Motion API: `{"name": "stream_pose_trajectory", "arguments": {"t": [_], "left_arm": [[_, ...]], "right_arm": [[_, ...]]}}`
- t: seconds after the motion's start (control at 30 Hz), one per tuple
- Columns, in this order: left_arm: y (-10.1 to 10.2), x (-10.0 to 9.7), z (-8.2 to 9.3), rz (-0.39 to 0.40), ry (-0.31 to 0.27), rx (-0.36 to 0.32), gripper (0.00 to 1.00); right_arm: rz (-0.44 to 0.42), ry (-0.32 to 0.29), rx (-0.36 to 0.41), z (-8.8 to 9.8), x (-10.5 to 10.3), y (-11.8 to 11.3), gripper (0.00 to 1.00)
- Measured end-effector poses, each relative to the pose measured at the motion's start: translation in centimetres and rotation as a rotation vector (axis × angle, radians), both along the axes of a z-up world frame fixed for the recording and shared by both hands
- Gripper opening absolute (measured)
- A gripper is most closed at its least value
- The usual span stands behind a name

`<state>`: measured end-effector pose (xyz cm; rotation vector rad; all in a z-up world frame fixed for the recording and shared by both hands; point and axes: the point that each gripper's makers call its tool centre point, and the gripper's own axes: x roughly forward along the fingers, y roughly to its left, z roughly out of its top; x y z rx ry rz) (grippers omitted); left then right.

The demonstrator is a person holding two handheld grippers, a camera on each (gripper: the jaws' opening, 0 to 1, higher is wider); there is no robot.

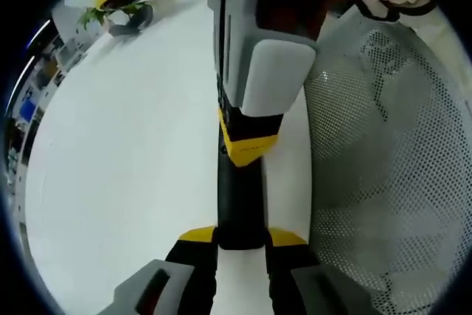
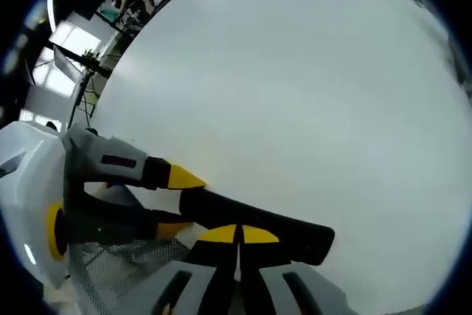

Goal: Press the specified remote control buttons in sequence, fully releasing each button before pressing the next.

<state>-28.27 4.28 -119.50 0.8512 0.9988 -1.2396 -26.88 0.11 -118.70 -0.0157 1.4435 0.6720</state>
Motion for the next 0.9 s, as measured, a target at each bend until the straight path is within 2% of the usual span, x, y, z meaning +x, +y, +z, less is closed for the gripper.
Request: {"name": "stream_pose_trajectory", "arguments": {"t": [0.33,0.47,0.73,0.9], "left_arm": [[-0.02,0.08,-0.02,0.006,-0.001,-0.002,0.24],[0.01,0.13,-0.02,0.024,-0.001,-0.021,0.24],[-0.04,0.12,-0.06,0.025,-0.001,-0.017,0.24],[-0.04,0.02,0.03,0.027,0.001,-0.027,0.24]], "right_arm": [[-0.024,-0.002,-0.024,-0.09,0.20,-0.08,0.00],[-0.047,-0.004,-0.006,-0.11,0.25,-0.09,0.00],[-0.097,0.000,0.026,0.10,-0.03,-0.15,0.00],[-0.132,0.003,0.091,0.61,-0.17,0.77,0.00]]}}
